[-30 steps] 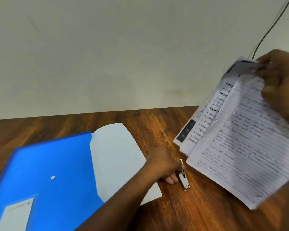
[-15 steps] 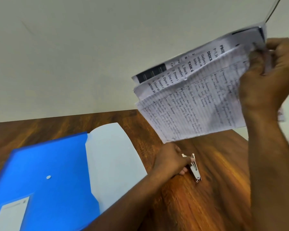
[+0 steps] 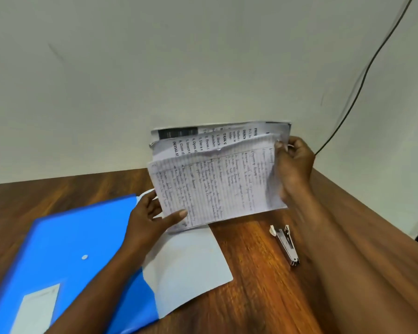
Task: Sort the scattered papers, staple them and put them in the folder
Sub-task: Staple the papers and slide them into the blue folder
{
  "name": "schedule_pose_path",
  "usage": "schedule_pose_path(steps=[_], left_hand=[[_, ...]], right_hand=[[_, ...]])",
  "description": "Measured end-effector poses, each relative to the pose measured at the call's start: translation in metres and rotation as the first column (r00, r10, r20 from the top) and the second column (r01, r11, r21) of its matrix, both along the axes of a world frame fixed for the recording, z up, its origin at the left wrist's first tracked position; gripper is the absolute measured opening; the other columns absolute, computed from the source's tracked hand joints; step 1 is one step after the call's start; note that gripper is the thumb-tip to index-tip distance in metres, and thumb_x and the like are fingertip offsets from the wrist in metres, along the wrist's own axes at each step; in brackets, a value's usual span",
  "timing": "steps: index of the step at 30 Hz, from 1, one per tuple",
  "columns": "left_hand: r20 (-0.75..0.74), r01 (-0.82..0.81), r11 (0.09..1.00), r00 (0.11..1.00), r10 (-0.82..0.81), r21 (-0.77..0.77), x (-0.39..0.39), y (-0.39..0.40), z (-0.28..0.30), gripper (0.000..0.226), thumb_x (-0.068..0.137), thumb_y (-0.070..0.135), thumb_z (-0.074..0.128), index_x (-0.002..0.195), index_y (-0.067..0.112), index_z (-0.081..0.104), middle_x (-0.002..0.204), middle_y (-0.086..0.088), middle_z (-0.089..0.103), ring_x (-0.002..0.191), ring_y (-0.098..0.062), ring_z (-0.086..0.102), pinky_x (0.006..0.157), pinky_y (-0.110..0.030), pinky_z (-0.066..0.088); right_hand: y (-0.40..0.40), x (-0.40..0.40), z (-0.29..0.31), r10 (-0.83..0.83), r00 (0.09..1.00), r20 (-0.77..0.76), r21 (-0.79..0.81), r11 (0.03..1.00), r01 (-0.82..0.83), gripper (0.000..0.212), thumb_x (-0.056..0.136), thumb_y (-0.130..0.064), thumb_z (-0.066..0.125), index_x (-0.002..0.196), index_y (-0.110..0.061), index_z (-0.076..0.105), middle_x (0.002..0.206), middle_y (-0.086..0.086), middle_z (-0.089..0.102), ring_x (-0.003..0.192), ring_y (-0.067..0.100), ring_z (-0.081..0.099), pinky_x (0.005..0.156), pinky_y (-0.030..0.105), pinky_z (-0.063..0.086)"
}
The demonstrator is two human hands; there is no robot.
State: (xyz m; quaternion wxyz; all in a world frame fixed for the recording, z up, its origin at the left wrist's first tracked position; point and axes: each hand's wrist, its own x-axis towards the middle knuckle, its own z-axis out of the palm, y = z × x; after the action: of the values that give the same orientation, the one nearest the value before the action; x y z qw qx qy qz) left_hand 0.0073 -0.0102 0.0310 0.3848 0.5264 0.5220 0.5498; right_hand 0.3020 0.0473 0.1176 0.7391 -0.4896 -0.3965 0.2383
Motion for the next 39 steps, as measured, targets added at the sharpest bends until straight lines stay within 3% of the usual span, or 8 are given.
schedule_pose_path(steps=[7,16,21,26,30,33,36,39], left_hand=[[0.128,-0.113,0.982,0.987,0.093,0.151,-0.010,0.010,-0.003,0.044,0.077,0.015,0.089,0.116,0.023,0.070,0.109,0.007,0.077,0.097,-0.012,0.077,0.074,-0.023,0.065],[0.104,-0.099,0.965,0.992,0.076,0.244,-0.025,0.010,0.011,0.044,0.080,-0.001,0.085,0.100,0.033,0.065,0.090,0.031,0.076,0.091,0.010,0.072,0.081,-0.018,0.061],[0.123,-0.090,0.981,0.990,0.069,0.171,-0.028,0.015,-0.005,0.033,0.079,0.006,0.087,0.099,0.027,0.071,0.085,0.021,0.079,0.084,0.007,0.074,0.076,-0.017,0.058],[0.164,-0.081,0.966,0.986,0.041,0.246,-0.023,0.015,0.008,0.034,0.080,0.000,0.085,0.095,0.026,0.070,0.086,0.022,0.079,0.086,0.004,0.075,0.070,-0.013,0.060],[0.241,-0.047,0.980,0.970,0.000,0.191,-0.019,0.016,0.002,0.031,0.084,-0.010,0.077,0.104,0.014,0.070,0.090,0.016,0.081,0.090,0.000,0.077,0.074,-0.017,0.061],[0.353,0.039,0.993,0.933,-0.076,0.110,-0.015,0.015,-0.012,0.043,0.084,-0.013,0.073,0.123,0.004,0.067,0.116,-0.009,0.078,0.116,-0.024,0.073,0.095,-0.040,0.062],[0.298,-0.029,0.995,0.954,0.000,0.092,-0.022,0.020,-0.007,0.029,0.085,-0.002,0.079,0.109,0.013,0.071,0.103,-0.002,0.078,0.100,-0.014,0.077,0.075,-0.023,0.064],[0.351,-0.004,1.000,0.937,-0.006,0.026,-0.024,0.026,-0.015,0.033,0.084,-0.005,0.079,0.110,0.015,0.072,0.107,-0.003,0.081,0.109,-0.024,0.075,0.088,-0.037,0.063]], right_hand=[[0.003,-0.024,-0.015,0.215,0.938,-0.272,0.035,0.976,-0.213,0.008,0.102,-0.007,0.060,0.099,-0.010,0.066,0.093,0.008,0.073,0.078,0.013,0.073,0.065,0.025,0.058],[0.004,-0.037,-0.030,0.247,0.968,-0.042,0.028,0.969,-0.246,0.017,0.105,-0.029,0.057,0.105,-0.011,0.057,0.094,0.006,0.070,0.076,0.009,0.071,0.062,0.026,0.057],[0.003,-0.045,-0.046,0.259,0.961,0.100,-0.050,0.966,-0.255,0.033,0.096,-0.041,0.070,0.108,-0.011,0.065,0.105,0.014,0.074,0.097,0.031,0.073,0.082,0.054,0.062],[0.001,-0.039,-0.034,0.183,0.979,0.092,0.063,0.980,-0.189,0.025,0.095,-0.031,0.073,0.102,-0.010,0.063,0.093,0.005,0.074,0.080,0.011,0.074,0.064,0.026,0.059],[0.005,-0.038,-0.040,0.241,0.966,0.090,0.014,0.970,-0.243,0.019,0.091,-0.031,0.077,0.100,-0.016,0.068,0.095,0.001,0.077,0.087,0.016,0.076,0.073,0.036,0.064],[0.005,-0.041,-0.056,0.306,0.948,0.094,-0.094,0.950,-0.297,0.019,0.091,-0.028,0.076,0.105,-0.017,0.071,0.096,-0.002,0.079,0.085,0.011,0.077,0.076,0.038,0.066],[0.008,-0.038,-0.049,0.293,0.950,0.108,-0.070,0.956,-0.286,0.023,0.093,-0.028,0.074,0.110,-0.015,0.070,0.097,-0.003,0.080,0.086,0.010,0.077,0.072,0.033,0.065],[0.010,-0.040,-0.055,0.314,0.943,0.111,-0.072,0.949,-0.307,0.019,0.095,-0.025,0.072,0.111,-0.016,0.070,0.099,-0.004,0.080,0.089,0.011,0.077,0.072,0.029,0.065]])
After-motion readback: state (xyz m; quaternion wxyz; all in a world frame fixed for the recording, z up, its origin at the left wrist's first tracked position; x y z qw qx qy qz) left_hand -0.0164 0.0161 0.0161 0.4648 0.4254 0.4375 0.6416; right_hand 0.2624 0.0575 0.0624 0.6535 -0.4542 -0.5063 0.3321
